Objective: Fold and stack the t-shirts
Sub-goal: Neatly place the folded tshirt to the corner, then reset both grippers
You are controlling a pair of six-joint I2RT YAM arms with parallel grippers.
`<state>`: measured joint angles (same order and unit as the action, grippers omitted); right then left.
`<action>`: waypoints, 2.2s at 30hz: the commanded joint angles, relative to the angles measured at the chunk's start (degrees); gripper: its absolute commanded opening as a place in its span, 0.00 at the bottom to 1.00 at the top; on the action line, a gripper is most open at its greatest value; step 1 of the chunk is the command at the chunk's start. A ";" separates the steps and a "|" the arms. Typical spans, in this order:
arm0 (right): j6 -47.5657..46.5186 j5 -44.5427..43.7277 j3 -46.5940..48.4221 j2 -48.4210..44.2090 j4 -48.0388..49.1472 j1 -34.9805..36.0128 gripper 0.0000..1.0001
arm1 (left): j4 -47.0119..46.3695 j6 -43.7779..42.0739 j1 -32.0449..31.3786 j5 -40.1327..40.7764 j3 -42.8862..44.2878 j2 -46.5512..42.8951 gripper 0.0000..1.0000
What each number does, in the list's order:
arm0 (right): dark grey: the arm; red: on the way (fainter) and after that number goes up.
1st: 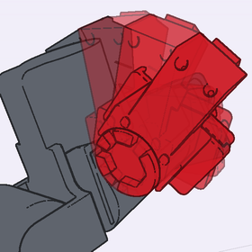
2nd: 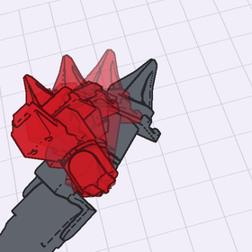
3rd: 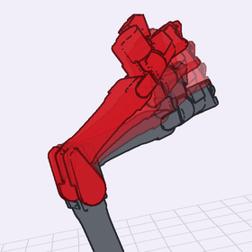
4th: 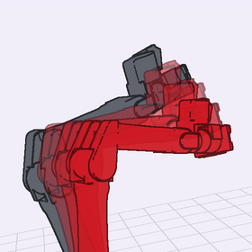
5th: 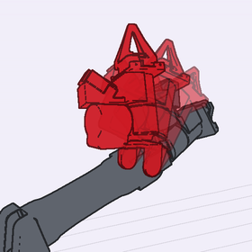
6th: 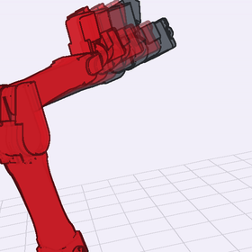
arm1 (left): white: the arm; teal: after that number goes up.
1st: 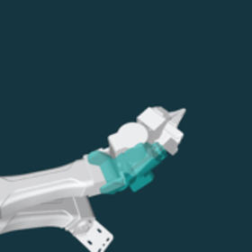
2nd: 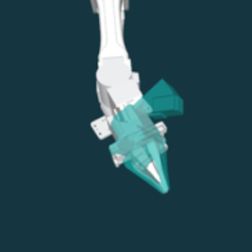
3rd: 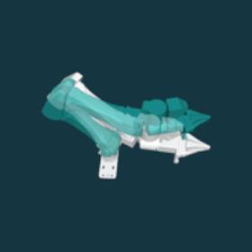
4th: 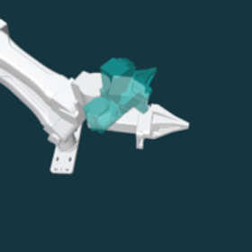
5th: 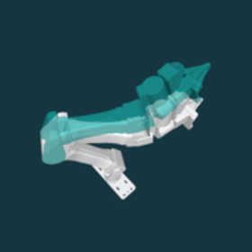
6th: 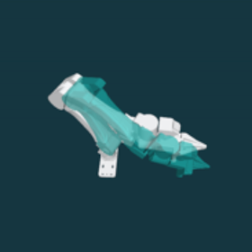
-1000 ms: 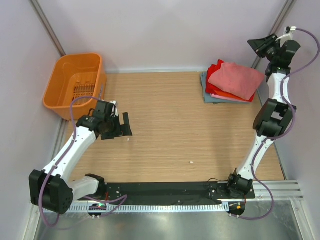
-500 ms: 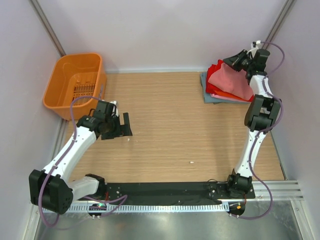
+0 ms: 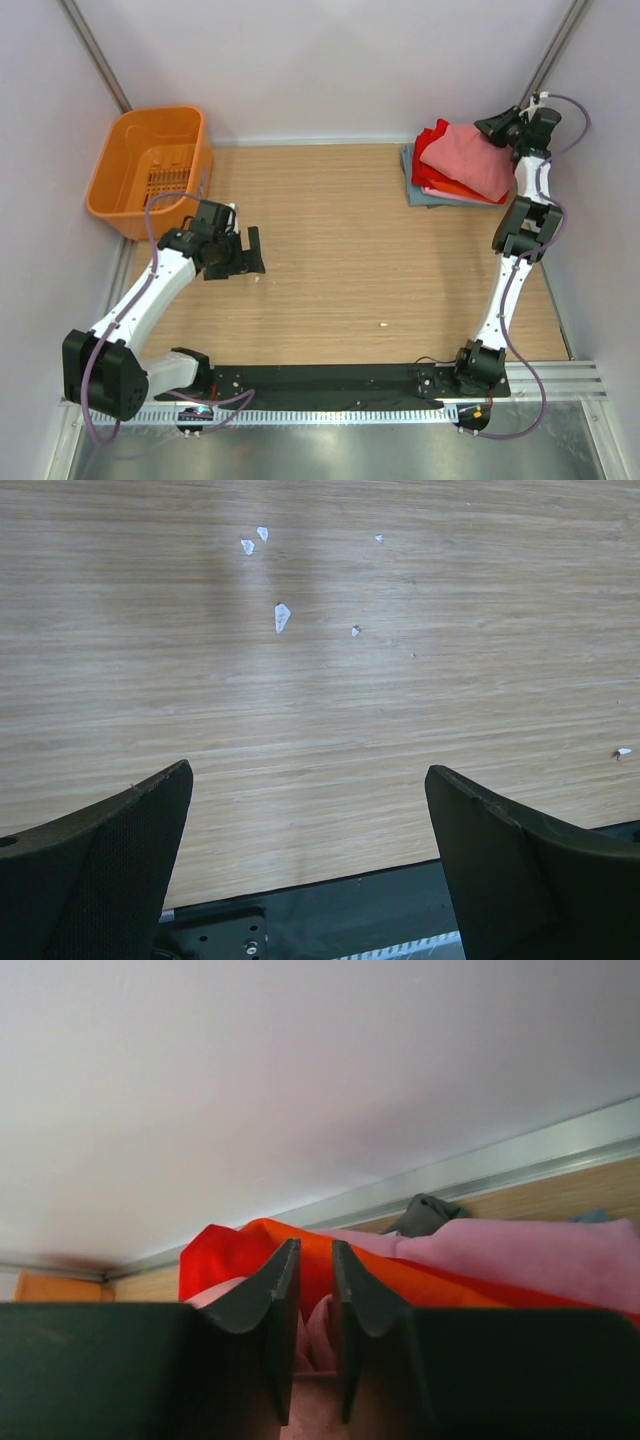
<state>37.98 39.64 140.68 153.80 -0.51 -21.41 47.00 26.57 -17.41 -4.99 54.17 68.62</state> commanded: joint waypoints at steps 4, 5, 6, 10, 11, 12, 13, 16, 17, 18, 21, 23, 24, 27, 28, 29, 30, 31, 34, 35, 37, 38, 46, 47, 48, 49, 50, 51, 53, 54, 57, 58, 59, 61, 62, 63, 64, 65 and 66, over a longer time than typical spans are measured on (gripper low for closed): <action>-2.90 -7.72 1.27 -11.48 5.61 0.75 0.55 | -0.51 -0.02 -0.17 0.60 0.23 -0.94 1.00; -3.00 -8.95 1.09 -13.76 6.66 0.75 0.60 | -0.60 -0.02 -0.17 0.60 0.14 -1.21 1.00; -2.91 -10.09 0.56 -17.70 7.27 0.84 0.65 | -0.60 0.06 -0.17 0.86 0.14 -1.82 1.00; -2.21 -14.32 -2.68 -30.11 9.74 1.19 0.80 | -0.60 0.24 -0.26 1.22 0.06 -3.58 1.00; -2.12 -14.67 -5.57 -32.66 9.92 1.28 0.81 | -0.60 0.24 -0.26 1.22 0.14 -4.02 1.00; -1.94 -14.85 -7.42 -38.95 9.74 1.28 0.82 | -0.68 0.24 -0.26 1.30 0.14 -4.19 1.00; -2.46 -15.46 -9.62 -42.06 8.52 1.28 0.83 | -0.68 0.24 -0.26 1.30 0.06 -4.98 1.00; -5.27 -19.23 -22.34 -58.26 1.60 1.28 0.86 | -0.86 0.33 -0.26 1.48 0.06 -6.56 1.00; -7.11 -24.55 -26.64 -62.35 -0.87 1.28 0.87 | -0.95 0.33 -0.26 1.48 0.06 -6.83 1.00; -7.91 -27.57 -35.56 -66.48 -2.72 1.28 0.88 | -0.95 0.33 -0.34 1.57 -0.03 -7.09 1.00; -9.15 -39.32 -52.62 -83.53 -10.46 1.28 0.91 | -1.04 0.24 -0.34 1.22 0.06 -7.97 1.00; -10.02 -43.85 -59.88 -92.39 -13.72 1.19 0.96 | -1.04 0.24 -0.34 0.87 -0.03 -8.50 1.00; -11.77 -43.25 -65.31 -94.19 -14.59 1.19 0.98 | -1.12 0.24 -0.34 0.86 0.14 -8.76 1.00; -14.50 -37.82 -70.53 -96.14 -22.75 1.19 0.97 | -1.30 0.33 -0.61 0.95 -0.12 -9.47 1.00; -14.51 -37.01 -71.76 -96.31 -26.34 1.19 0.96 | -1.30 0.33 -0.61 0.95 -0.12 -9.64 1.00; -14.51 -36.30 -74.73 -96.58 -27.51 1.19 0.95 | -1.21 0.33 -0.61 0.95 -0.12 -9.65 1.00; -12.77 -36.04 -76.33 -97.71 -28.57 1.19 0.92 | -1.30 0.33 -0.61 0.95 -0.12 -9.73 1.00; -11.36 -36.12 -77.91 -98.68 -30.32 1.19 0.92 | -1.30 0.24 -0.61 0.86 -0.03 -9.73 1.00; -9.51 -35.42 -84.24 -104.12 -31.65 1.28 0.92 | -1.39 0.24 -0.61 1.04 -0.12 -10.17 1.00; -9.33 -35.24 -87.04 -106.05 -31.57 1.28 0.92 | -1.39 0.24 -0.61 1.13 -0.12 -10.35 1.00; -8.80 -35.33 -88.82 -110.36 -32.96 1.28 0.96 | -1.39 0.24 -0.70 1.39 -0.03 -10.70 1.00; -8.88 -34.81 -89.96 -111.42 -33.58 1.28 0.97 | -1.21 0.24 -0.61 1.74 0.49 -10.96 1.00; -9.59 -36.56 -92.08 -120.91 -39.30 2.68 1.00 | -5.07 1.11 -0.61 11.13 -0.73 -27.09 1.00; -9.07 -35.69 -92.25 -121.53 -39.21 2.86 1.00 | -9.52 0.94 -0.61 11.84 -3.69 -29.57 1.00; -8.97 -35.16 -92.52 -122.24 -38.60 3.12 1.00 | -12.43 0.59 -0.61 12.46 -5.99 -32.55 1.00; -8.89 -34.98 -93.21 -123.20 -38.34 3.21 1.00 | -15.16 0.33 -0.61 14.99 -7.84 -37.11 1.00; -8.62 -35.41 -93.48 -123.47 -38.25 3.39 1.00 | -19.97 -0.80 -0.61 16.23 -9.59 -39.42 1.00; -8.71 -35.59 -93.66 -123.56 -38.33 3.65 1.00 | -22.37 -2.90 -0.61 16.85 -13.53 -41.09 1.00; -8.71 -35.51 -93.92 -123.56 -38.07 4.44 1.00 | -28.42 -8.60 -0.61 20.61 -19.15 -45.56 1.00; -8.71 -35.42 -93.84 -123.56 -37.98 4.45 1.00 | -29.94 -10.12 -0.61 22.81 -20.93 -46.72 1.00; -8.71 -35.42 -93.84 -123.74 -37.98 5.59 1.00 | -39.68 -14.95 -0.61 28.27 -27.78 -50.07 1.00; -8.71 -35.42 -93.92 -123.82 -37.98 5.85 1.00 | -42.84 -14.97 -0.61 29.85 -32.76 -50.16 1.00; -8.53 -35.24 -93.92 -123.83 -38.07 6.03 1.00 | -50.09 -14.53 -0.61 31.96 -34.90 -49.90 1.00; -8.45 -34.72 -94.10 -123.82 -38.25 6.38 1.00 | -56.99 -13.74 -0.52 36.79 -39.65 -45.79 1.00; -8.45 -34.63 -94.10 -123.74 -38.51 6.73 1.00 | -61.37 -13.47 -0.43 37.85 -40.02 -43.07 1.00; -8.27 -34.63 -94.01 -123.91 -38.60 6.91 1.00 | -62.90 -13.47 -0.17 38.30 -40.02 -37.39 1.00; -8.27 -34.80 -94.01 -123.91 -38.60 7.25 1.00 | -65.26 -13.99 0.00 37.96 -39.33 -33.68 1.00; -8.18 -34.98 -94.01 -124.09 -38.60 7.69 1.00 | -66.50 -14.69 0.18 37.17 -38.88 -30.33 1.00; -8.09 -35.07 -94.01 -124.26 -38.60 7.96 1.00 | -68.17 -14.88 0.53 36.21 -38.53 -23.34 1.00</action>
<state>29.12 4.23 46.81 30.33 -39.53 -14.44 -5.45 13.72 -17.63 27.86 13.80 35.35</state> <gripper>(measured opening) 0.996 0.996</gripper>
